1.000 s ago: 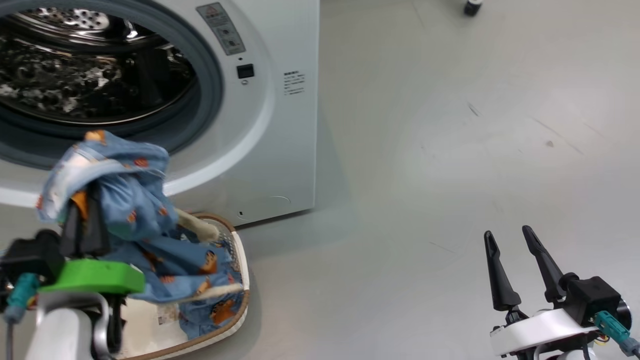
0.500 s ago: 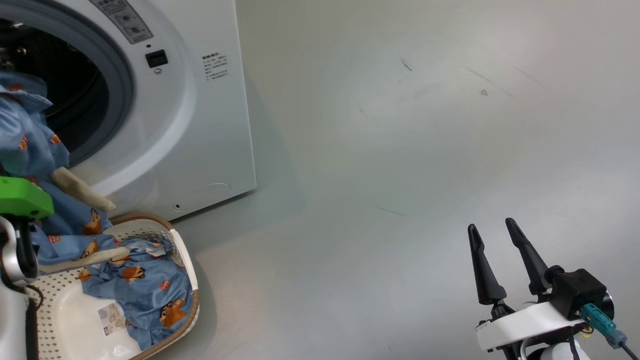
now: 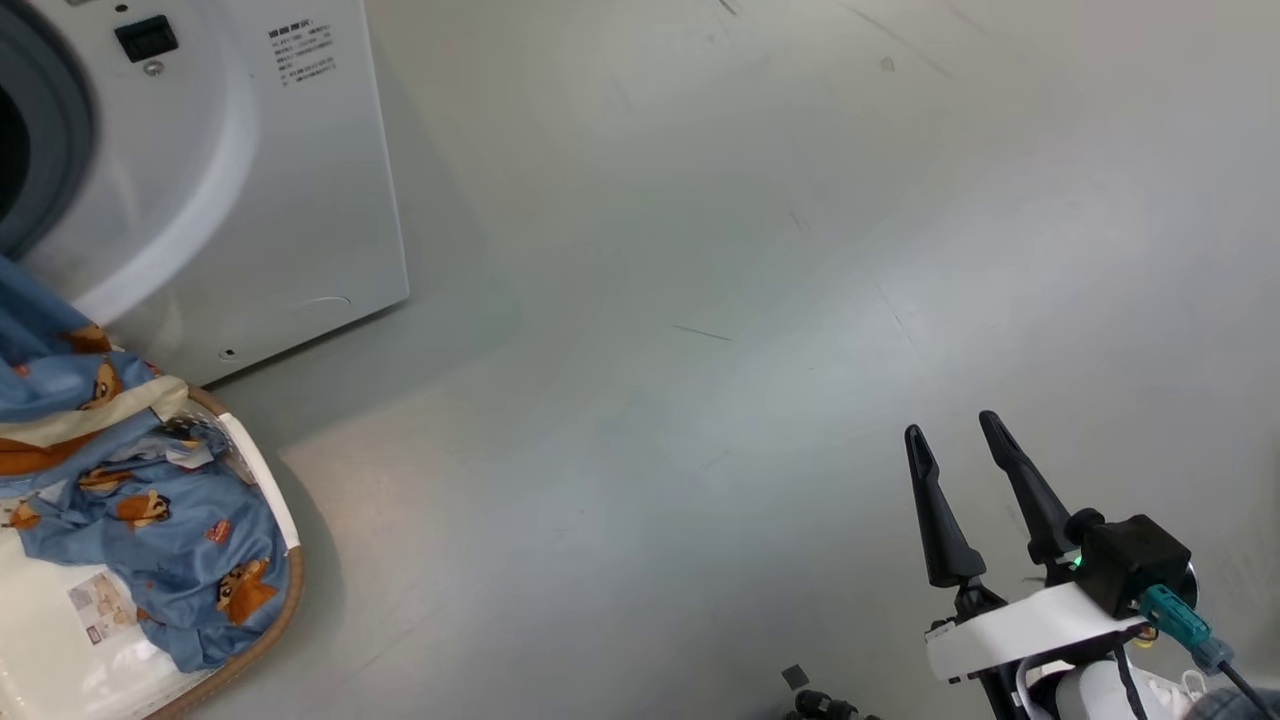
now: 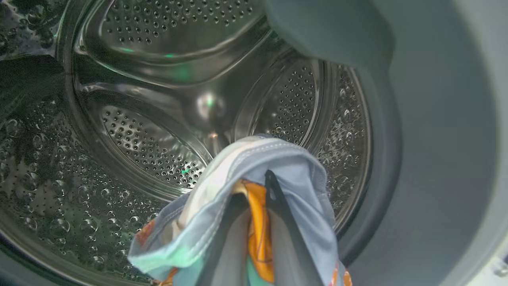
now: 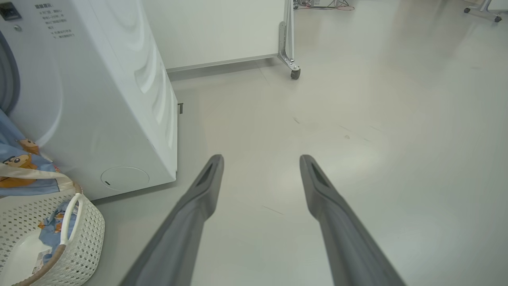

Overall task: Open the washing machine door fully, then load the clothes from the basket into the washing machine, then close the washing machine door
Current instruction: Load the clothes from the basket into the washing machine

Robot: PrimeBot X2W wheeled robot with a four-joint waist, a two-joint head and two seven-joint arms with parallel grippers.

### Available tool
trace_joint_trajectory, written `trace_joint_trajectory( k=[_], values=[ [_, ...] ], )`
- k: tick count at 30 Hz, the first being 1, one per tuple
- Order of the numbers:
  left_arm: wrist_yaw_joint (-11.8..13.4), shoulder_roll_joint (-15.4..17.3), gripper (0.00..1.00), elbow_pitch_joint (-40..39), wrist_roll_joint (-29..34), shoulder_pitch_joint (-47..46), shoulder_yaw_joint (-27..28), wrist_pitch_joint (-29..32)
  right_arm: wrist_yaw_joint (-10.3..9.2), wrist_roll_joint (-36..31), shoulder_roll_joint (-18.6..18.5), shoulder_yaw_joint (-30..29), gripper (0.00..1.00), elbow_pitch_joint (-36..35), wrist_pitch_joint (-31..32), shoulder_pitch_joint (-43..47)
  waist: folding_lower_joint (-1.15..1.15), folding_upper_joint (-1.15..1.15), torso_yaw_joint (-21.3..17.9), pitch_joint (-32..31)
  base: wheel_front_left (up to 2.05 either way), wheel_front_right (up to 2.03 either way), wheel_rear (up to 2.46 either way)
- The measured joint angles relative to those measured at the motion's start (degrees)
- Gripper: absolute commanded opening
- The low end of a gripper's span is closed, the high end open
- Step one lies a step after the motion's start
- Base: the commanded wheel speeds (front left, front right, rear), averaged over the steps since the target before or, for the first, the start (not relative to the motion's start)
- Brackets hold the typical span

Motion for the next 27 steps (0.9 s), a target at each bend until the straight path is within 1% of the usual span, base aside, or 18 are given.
trace_joint_trajectory(
  k=[5,10,18,27],
  values=[
    [-0.02,2.96,0.0,1.2,1.41,-5.87,-0.63,1.48,0.0,0.31,0.24,1.04,1.0,-0.93,0.0,-1.94,0.0,0.0,-1.29,4.02,0.0,0.0,0.0],
    [-0.02,3.79,0.0,1.86,2.21,-12.44,-1.83,2.65,0.0,0.65,0.43,1.07,1.0,-1.24,0.0,-2.04,0.0,0.0,-2.17,8.12,0.0,0.0,0.0],
    [0.42,6.47,0.0,4.38,4.64,-19.81,-2.12,3.34,0.0,1.14,0.75,1.99,1.0,-1.56,0.0,-3.35,0.0,0.0,-2.37,14.21,0.0,0.0,0.0],
    [1.26,7.17,0.0,6.35,5.23,-24.93,-1.89,0.81,0.0,1.4,0.9,2.58,1.0,-1.54,0.0,-4.29,0.0,0.0,-1.83,17.94,0.0,0.0,0.0]
  ],
)
